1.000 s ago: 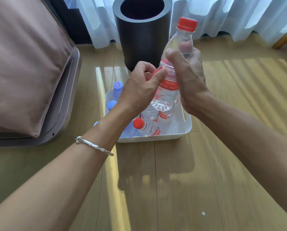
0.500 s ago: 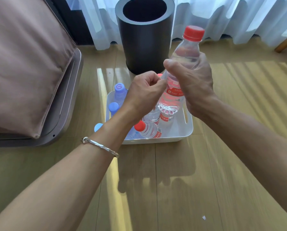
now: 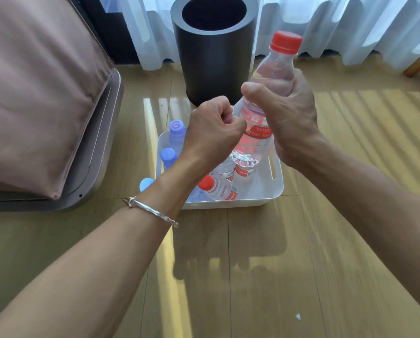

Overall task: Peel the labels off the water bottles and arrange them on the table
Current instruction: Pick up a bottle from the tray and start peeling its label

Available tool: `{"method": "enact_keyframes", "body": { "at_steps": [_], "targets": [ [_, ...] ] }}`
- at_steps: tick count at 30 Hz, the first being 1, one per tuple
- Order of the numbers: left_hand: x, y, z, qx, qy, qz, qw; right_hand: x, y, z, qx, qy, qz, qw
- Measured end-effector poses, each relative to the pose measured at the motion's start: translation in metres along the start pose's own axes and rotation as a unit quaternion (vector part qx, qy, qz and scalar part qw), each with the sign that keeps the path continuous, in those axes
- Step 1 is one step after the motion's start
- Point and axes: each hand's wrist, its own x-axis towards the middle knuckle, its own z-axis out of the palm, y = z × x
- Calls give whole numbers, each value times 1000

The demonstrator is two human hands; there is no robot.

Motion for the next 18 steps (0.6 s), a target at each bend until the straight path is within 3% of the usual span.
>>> {"method": "enact_keyframes", "body": {
  "at_steps": [4, 8, 12, 16, 18],
  "targets": [
    [5, -13, -10, -55, 24, -48, 997, 3, -1, -2, 46, -22, 23, 998],
    [9, -7, -18, -92, -23, -48, 994, 10, -8, -5, 46, -51, 27, 997],
    [6, 0, -22, -166, -101, -99, 976, 13, -11, -8, 53, -105, 49, 992],
    [6, -3, -21, -192, -79, -152, 966, 12, -13, -9, 46, -114, 47, 991],
    [9, -6, -24, -207, -122, -181, 954, 10, -11, -10, 62, -113, 46, 991]
  ]
}}
